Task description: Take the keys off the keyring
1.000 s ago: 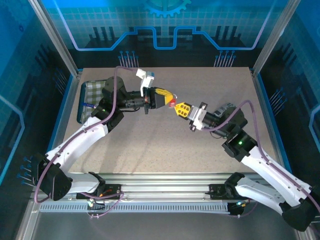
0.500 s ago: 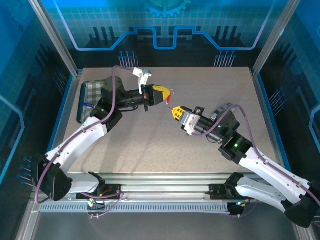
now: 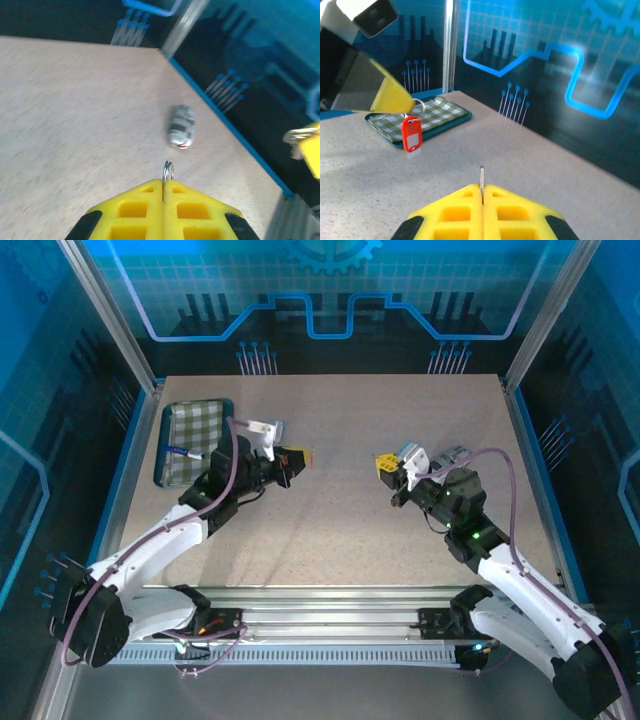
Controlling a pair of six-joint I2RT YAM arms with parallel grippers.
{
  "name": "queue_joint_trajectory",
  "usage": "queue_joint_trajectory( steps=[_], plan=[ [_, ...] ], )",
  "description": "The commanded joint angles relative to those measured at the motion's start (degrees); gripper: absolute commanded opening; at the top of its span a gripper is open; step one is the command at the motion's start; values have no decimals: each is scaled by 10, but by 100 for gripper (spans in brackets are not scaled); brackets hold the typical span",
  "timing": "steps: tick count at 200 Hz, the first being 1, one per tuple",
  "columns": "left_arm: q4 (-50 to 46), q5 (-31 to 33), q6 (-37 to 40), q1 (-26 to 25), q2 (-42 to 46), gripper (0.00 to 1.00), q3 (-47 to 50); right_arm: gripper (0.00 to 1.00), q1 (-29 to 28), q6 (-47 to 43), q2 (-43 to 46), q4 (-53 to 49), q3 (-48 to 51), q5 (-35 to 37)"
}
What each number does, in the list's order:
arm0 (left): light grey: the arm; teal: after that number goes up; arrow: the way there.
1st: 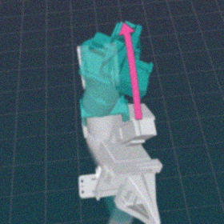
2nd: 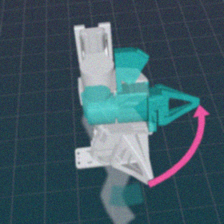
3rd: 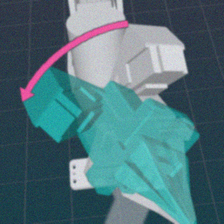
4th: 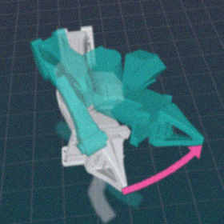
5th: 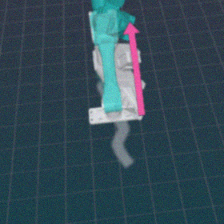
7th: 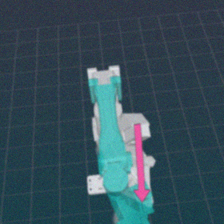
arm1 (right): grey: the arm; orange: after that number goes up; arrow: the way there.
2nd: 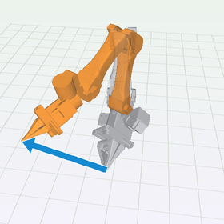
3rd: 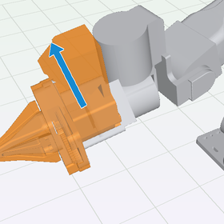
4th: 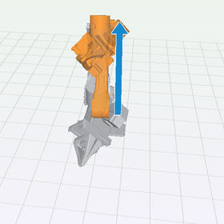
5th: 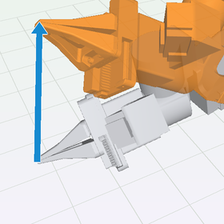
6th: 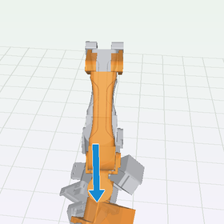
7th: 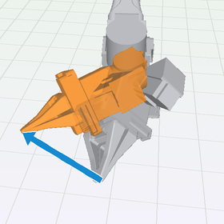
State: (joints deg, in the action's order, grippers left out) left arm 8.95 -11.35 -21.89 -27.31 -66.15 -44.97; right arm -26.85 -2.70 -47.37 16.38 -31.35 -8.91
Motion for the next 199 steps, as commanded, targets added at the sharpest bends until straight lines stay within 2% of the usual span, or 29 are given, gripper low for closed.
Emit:
queue_joint_trajectory(
  steps=[1,51,73,129,147,159,175,183,199],
  plan=[
    [-42,106,-55,5,7,0,26,0,30,123,0,32,33,14],
    [-65,193,-134,4,-28,0,79,0,74,255,-93,27,69,18],
    [-92,213,-155,5,-68,0,68,0,86,298,-162,55,73,7],
    [-88,230,-191,5,-179,0,44,0,90,361,-325,136,60,-4],
    [-89,233,-197,5,-197,16,36,0,89,373,-353,158,58,-10],
    [-93,241,-200,5,-199,36,33,0,90,376,-363,168,59,-14],
    [-91,248,-199,5,-184,53,36,0,90,375,-366,166,58,-13],
    [-90,250,-196,5,-171,58,41,0,89,372,-366,163,58,-12],
    [-91,254,-188,6,-141,62,45,0,90,367,-369,153,54,-12]
  ],
)
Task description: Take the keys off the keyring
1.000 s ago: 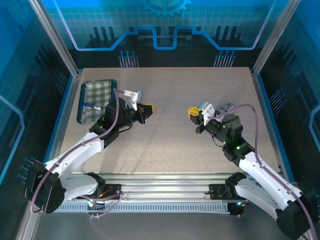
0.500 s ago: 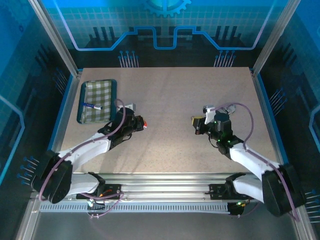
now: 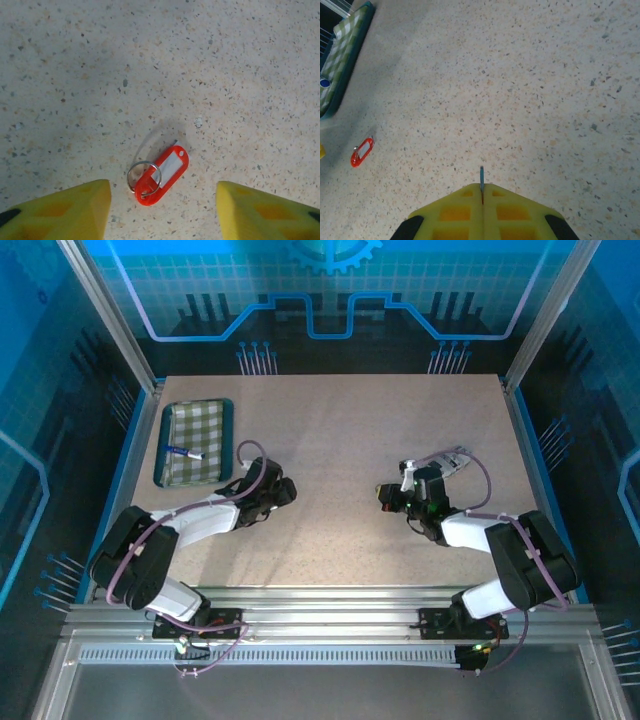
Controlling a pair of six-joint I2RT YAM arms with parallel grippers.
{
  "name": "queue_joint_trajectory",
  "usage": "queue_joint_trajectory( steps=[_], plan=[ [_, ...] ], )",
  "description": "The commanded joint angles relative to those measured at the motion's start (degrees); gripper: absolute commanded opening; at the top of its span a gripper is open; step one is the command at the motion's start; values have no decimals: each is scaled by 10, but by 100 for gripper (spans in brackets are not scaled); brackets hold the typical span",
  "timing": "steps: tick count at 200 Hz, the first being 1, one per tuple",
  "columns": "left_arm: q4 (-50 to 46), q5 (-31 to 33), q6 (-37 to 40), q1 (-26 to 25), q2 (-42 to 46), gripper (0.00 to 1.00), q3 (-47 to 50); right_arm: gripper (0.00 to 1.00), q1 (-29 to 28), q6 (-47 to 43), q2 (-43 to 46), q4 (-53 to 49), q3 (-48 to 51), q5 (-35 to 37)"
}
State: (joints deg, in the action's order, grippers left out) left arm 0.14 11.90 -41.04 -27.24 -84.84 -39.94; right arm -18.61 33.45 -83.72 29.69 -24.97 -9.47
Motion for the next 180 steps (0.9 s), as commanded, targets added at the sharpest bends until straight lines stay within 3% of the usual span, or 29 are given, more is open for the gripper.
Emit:
queue_joint_trajectory(
  steps=[1,59,102,119,147,180],
  plan=[
    [-5,22,3,5,49,63,-5,0,9,6,-6,19,-10,-6],
    [-6,-1,42,-4,176,69,23,0,16,19,-46,13,-26,-14],
    [-5,-26,58,-4,215,70,39,0,25,25,-77,2,-42,16],
    [-4,-29,56,-5,223,70,41,7,29,25,-84,-7,-47,19],
    [6,-30,57,-5,222,71,40,7,34,32,-92,-3,-37,18],
    [8,-34,59,-6,204,71,27,20,55,39,-68,-17,-17,19]
  ],
)
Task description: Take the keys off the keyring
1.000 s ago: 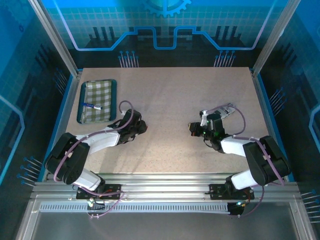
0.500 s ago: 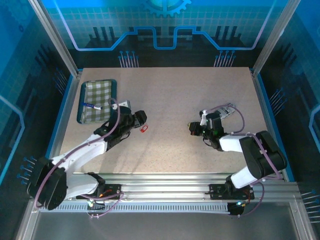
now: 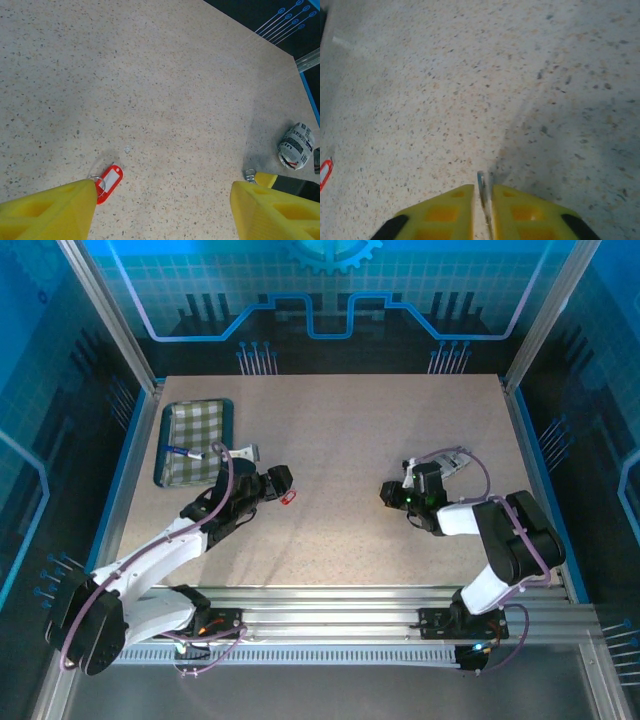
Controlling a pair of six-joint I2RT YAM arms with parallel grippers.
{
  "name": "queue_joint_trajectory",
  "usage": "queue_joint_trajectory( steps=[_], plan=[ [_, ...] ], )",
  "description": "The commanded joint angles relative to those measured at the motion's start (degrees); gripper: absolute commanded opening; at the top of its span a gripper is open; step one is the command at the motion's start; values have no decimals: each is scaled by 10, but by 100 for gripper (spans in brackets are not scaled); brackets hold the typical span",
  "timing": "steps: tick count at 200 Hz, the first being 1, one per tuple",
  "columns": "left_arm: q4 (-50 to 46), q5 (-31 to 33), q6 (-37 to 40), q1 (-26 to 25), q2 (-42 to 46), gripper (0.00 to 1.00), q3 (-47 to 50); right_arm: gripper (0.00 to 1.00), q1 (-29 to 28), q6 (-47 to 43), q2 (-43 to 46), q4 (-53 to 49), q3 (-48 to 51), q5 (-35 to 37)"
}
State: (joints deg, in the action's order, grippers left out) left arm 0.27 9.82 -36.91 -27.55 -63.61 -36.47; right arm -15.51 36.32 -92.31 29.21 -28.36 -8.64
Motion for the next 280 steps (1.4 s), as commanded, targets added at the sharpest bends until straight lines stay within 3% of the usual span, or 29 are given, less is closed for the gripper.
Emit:
queue_joint_trajectory(
  steps=[1,38,46,54,57,61,65,102,124,143,170,191,216,241,252,264,280],
  plan=[
    [7,-13,18,-3,-9,71,-9,20,25,10,20,-14,18,11],
    [12,-10,19,-4,-27,73,-20,39,55,-19,114,-97,37,29],
    [13,-8,21,-4,-27,82,-22,44,58,-33,143,-121,38,37],
    [12,-2,23,-4,-27,99,-24,50,58,-50,175,-159,34,52],
    [11,1,25,-4,-28,99,-25,62,58,-56,186,-171,31,56],
    [11,2,29,-4,-28,99,-27,93,58,-65,201,-185,27,64],
    [10,6,33,-4,-29,99,-28,100,59,-71,216,-197,23,70],
    [-24,86,85,-4,-45,99,-75,100,53,-131,294,-262,-35,147],
    [-25,173,179,-3,-61,100,-105,100,35,-211,289,-250,-73,219],
    [-7,240,267,13,-67,100,-106,100,28,-260,276,-194,-69,293],
    [14,327,314,78,-87,99,-69,100,22,-329,234,-77,-32,369],
    [152,283,332,120,-94,99,8,100,25,-345,177,-6,-20,386],
    [349,291,390,148,-166,99,76,100,23,-401,134,72,-14,389],
    [547,260,413,168,-245,99,134,100,57,-386,146,34,-19,301],
    [510,246,398,172,-231,99,133,100,80,-369,147,35,-4,246],
    [548,204,395,185,-231,99,153,100,104,-360,111,148,48,194],
    [608,153,395,195,-224,100,194,100,102,-364,31,358,121,201]
  ],
)
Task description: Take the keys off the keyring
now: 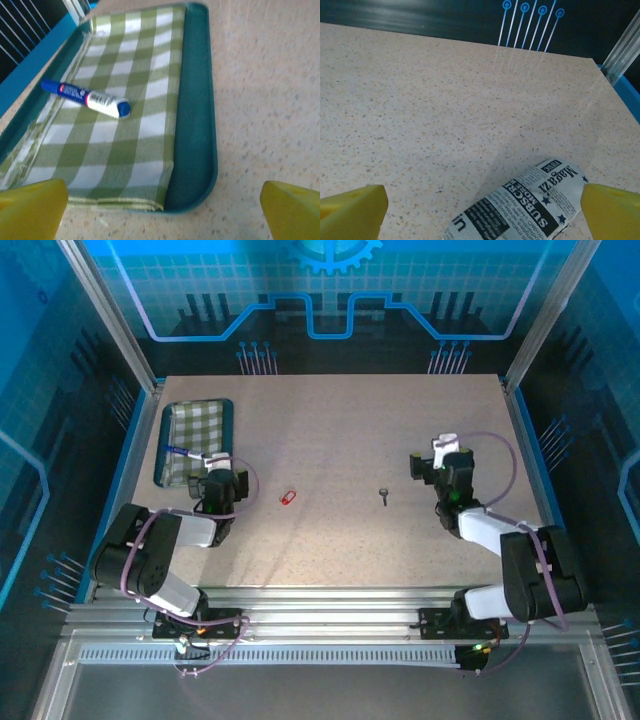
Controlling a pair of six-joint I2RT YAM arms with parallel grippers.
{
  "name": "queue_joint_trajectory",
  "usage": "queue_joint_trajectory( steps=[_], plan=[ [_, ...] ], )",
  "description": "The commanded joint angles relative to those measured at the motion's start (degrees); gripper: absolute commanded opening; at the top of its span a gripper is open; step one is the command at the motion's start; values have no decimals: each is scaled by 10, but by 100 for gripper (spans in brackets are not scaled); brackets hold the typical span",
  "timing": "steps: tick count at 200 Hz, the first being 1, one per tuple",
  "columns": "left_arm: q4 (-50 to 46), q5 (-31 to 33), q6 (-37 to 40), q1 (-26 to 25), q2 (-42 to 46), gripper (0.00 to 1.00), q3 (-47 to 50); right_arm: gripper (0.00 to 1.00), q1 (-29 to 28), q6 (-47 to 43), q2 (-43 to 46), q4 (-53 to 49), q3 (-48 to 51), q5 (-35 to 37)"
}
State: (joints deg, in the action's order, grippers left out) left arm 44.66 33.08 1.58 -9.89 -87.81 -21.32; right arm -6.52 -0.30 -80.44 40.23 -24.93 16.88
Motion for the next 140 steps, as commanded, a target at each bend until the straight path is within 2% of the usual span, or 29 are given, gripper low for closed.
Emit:
queue_joint_trajectory(
  steps=[1,5,10,19,24,34,39,48,56,88,113,140],
  plan=[
    [172,-85,10,20,17,100,47,100,11,0,-91,256,87,-52],
    [201,-109,8,26,12,99,65,100,6,-5,-90,255,85,-48],
    [246,-132,5,31,-9,100,81,100,4,-7,-75,207,73,-60],
    [355,-134,28,31,-65,99,90,100,5,-15,-69,144,49,-87],
    [321,-133,26,30,-51,100,84,100,5,-20,-77,140,37,-87],
    [168,-122,3,32,-9,99,42,100,10,1,-73,105,25,-55],
    [136,-114,1,33,-14,99,18,100,11,11,-73,111,28,-31],
    [141,-134,-9,51,-20,99,15,100,-1,13,-80,142,36,17],
    [115,-135,-14,52,-13,99,10,100,-10,1,-78,138,37,11],
    [140,-133,-8,50,-19,99,15,100,-20,-9,-81,162,45,22],
    [134,-134,-9,49,-18,100,14,100,4,10,-78,124,30,-15],
    [135,-134,-9,50,-18,99,15,100,1,6,-78,132,33,-9]
  ],
)
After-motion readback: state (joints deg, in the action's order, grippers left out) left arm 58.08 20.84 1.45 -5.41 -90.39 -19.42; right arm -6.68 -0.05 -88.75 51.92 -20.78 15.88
